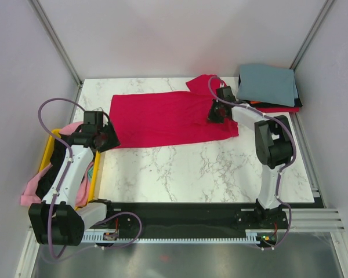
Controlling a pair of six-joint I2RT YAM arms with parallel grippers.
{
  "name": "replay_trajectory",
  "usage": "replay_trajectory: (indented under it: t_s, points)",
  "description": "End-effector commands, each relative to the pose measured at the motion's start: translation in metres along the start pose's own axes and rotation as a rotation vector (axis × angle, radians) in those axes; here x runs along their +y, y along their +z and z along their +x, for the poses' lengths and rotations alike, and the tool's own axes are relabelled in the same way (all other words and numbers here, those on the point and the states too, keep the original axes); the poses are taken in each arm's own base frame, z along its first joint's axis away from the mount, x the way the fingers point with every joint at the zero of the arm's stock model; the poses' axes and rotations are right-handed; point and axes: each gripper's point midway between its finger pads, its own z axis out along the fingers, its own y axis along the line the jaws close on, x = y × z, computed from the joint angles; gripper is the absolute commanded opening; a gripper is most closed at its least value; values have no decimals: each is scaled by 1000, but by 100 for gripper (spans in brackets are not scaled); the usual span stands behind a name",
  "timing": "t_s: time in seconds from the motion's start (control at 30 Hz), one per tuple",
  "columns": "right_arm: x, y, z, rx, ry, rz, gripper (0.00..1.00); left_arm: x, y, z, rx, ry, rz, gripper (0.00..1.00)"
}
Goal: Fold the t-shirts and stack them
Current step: Fold the tshirt
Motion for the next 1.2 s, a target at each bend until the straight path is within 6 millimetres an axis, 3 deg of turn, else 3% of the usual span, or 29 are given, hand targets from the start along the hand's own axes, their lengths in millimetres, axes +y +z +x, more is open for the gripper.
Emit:
replay_trajectory:
  t_s: [0.0,0.03,0.1,0.13,0.2,0.23,0.27,0.33,0.4,0.47,0.5,0.57,0.63,0.67,0.7,0.73,0.8,0.83,0.87,0.93,1.0,1.03,1.17]
  points:
    - [26,3,-16,-34,-31,-38,0,-6,-5,-7,-38,42,41,53]
    - [38,2,-23,-47,-45,-50,0,-7,-6,-7,-41,43,43,53]
    - [41,13,-23,-35,-63,-43,0,-7,-6,-8,-45,43,45,53]
    - [54,11,-34,-50,-75,-58,0,-7,-6,-8,-43,43,46,53]
    - [56,26,-32,-32,-97,-46,0,-8,-5,-6,-39,45,48,53]
    - [71,24,-43,-57,-116,-71,0,-8,-5,-6,-39,45,48,53]
    - [70,37,-39,-41,-125,-63,0,-8,-5,-7,-39,46,48,53]
    - [82,39,-51,-59,-153,-82,3,-8,-5,-7,-38,47,51,53]
    - [83,53,-50,-46,-167,-85,7,-9,-5,-6,-35,49,54,53]
    - [88,58,-57,-55,-184,-92,28,-10,-3,-5,-29,50,54,53]
    - [90,58,-60,-59,-189,-92,49,-9,-3,-4,-27,50,53,53]
    - [96,52,-72,-83,-220,-95,59,-9,-2,-3,-21,52,52,53]
    - [87,43,-81,-115,-235,-43,63,-10,-3,-4,-25,55,51,53]
    - [92,22,-93,-153,-246,-50,64,-10,-2,-3,-23,56,52,53]
    - [79,19,-90,-148,-243,-35,64,-10,-2,-3,-22,59,50,53]
    - [81,-12,-108,-213,-236,-34,64,-10,-1,-3,-19,59,47,53]
    - [66,-36,-110,-241,-208,-22,65,-9,1,-2,-13,55,36,52]
    - [32,-33,-92,-215,-174,21,65,-9,2,0,-7,55,34,51]
    - [33,-71,-101,-285,-153,-5,65,-9,3,1,-4,48,29,51]
    - [-2,-98,-77,-319,-109,12,64,-10,3,3,-1,43,22,50]
    - [-27,-109,-57,-332,-97,59,61,-13,7,9,21,27,13,50]
    - [-48,-115,-36,-314,-82,95,60,-14,10,12,34,22,6,50]
    - [-94,-110,11,-238,8,189,53,-21,29,30,130,-68,-14,48]
